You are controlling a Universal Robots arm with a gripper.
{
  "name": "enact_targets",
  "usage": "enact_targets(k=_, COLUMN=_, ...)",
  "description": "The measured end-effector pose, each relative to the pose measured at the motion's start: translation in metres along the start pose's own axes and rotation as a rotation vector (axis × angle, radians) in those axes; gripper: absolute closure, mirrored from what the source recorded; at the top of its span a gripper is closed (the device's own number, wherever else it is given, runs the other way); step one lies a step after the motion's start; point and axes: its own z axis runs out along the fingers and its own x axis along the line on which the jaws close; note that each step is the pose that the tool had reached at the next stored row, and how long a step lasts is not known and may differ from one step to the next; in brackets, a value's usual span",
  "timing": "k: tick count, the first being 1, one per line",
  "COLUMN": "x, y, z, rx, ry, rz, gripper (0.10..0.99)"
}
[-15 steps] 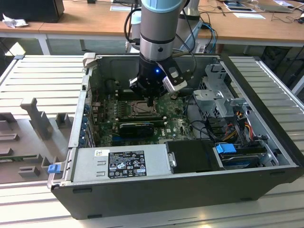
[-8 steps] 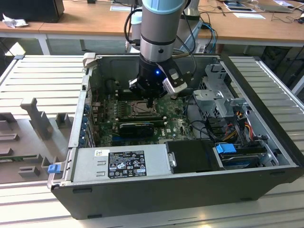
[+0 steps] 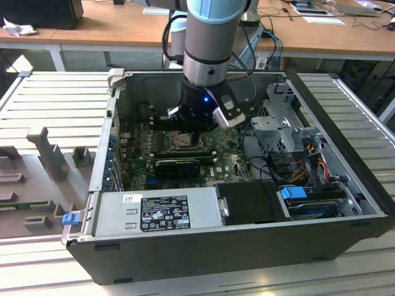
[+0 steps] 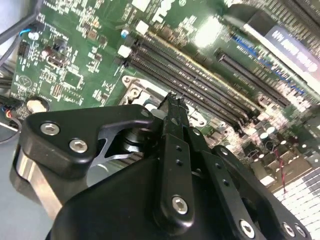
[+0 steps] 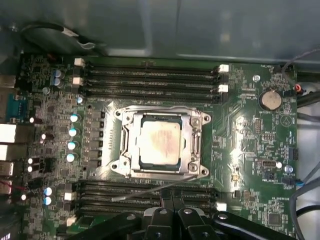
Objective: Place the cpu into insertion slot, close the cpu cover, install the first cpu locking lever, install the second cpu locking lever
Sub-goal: 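Install the second cpu locking lever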
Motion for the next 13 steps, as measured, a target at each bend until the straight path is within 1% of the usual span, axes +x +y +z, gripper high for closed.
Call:
enact_targets(k=3, x=0.0013, y=-0.0061, z=0.0015, rx=-0.001, ry=-0.0001, rz=-0.001, gripper=0.980)
enact_targets(k=4, x=0.0017, y=-0.0070, z=0.0022, rx=-0.002, ry=0.0002, rz=-0.001, gripper=0.980)
enact_targets(k=5, x=0.0055, y=-0.0069, z=0.0028, rx=-0.008, ry=-0.0001, rz=-0.002, gripper=0.980)
enact_targets(k=6, x=0.0101, y=-0.0067, z=0.0030, rx=-0.025, ry=-0.0010, rz=-0.003, gripper=0.980)
enact_targets(k=7, x=0.0119, y=-0.0066, z=0.0032, rx=-0.031, ry=-0.0013, rz=-0.003, gripper=0.980)
enact_targets(k=8, x=0.0129, y=-0.0066, z=0.0034, rx=-0.039, ry=-0.0018, rz=-0.003, gripper=0.980)
enact_targets(k=9, x=0.0150, y=-0.0065, z=0.0039, rx=-0.063, ry=-0.0031, rz=-0.003, gripper=0.980)
enact_targets(k=10, x=0.0167, y=-0.0065, z=0.0043, rx=-0.080, ry=-0.0039, rz=-0.004, gripper=0.980)
enact_targets(k=11, x=0.0181, y=-0.0067, z=0.0048, rx=-0.083, ry=-0.0040, rz=-0.005, gripper=0.980)
enact_targets(k=13, x=0.0208, y=-0.0070, z=0.0061, rx=-0.083, ry=-0.0038, rz=-0.006, gripper=0.980)
